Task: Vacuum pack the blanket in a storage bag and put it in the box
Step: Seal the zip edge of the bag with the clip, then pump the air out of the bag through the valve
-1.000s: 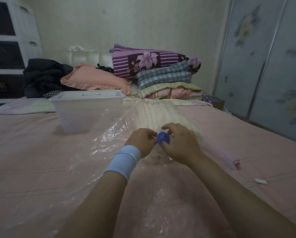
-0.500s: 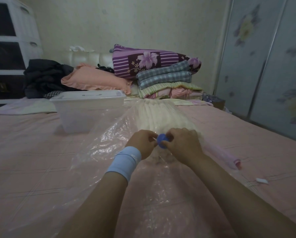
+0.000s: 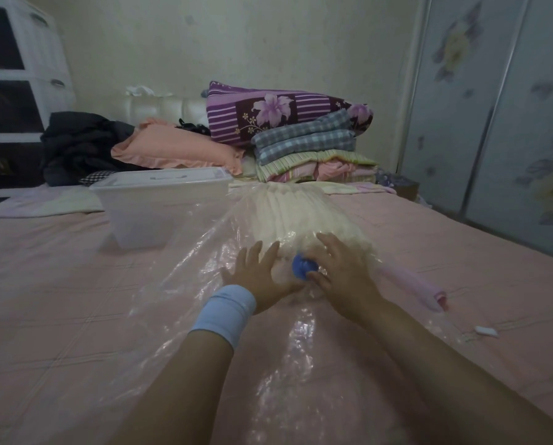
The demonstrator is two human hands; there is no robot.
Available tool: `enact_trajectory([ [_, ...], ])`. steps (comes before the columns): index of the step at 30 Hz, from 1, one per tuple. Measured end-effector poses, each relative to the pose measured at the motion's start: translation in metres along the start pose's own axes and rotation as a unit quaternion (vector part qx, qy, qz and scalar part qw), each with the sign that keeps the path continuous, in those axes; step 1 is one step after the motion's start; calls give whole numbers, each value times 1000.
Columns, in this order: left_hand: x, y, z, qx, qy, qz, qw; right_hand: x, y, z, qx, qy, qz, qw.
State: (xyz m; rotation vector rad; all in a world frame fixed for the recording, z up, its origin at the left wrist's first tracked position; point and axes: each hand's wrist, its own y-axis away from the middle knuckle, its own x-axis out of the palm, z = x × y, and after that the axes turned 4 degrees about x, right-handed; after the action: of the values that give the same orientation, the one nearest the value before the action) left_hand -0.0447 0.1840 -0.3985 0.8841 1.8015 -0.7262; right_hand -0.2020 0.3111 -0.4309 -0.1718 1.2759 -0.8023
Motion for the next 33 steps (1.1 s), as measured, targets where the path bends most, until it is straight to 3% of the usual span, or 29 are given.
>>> enact_trajectory([
  [2,14,6,13,-36,-28,56,997,8,5,-11,3,-54,19,998],
  [5,26,11,28,-51,-78,64,994,12,9,-16,-25,-62,24,998],
  [10,29,15,46,-72,-141,59,986,21,12,-16,-115,114,-4,987],
  [15,7,3,31,-80,-168,111,976,19,13,-16,-82,48,32,995],
  [18,-5,4,8,-52,-180,50,981,0,7,-22,-68,35,-12,997],
  [21,0,6,-11,56,-164,-90,981,-15,-1,-24,36,29,-38,998],
  [23,14,10,-20,111,-143,-105,978,-16,7,-28,80,-15,-30,996],
  [28,34,16,-34,45,-148,-41,987,-11,27,-53,12,-86,47,995],
  [31,25,9,-66,21,-161,-91,983,-40,23,-58,32,-132,-20,991],
  [33,19,0,-96,52,-144,-166,974,-64,24,-69,68,-90,-93,989],
])
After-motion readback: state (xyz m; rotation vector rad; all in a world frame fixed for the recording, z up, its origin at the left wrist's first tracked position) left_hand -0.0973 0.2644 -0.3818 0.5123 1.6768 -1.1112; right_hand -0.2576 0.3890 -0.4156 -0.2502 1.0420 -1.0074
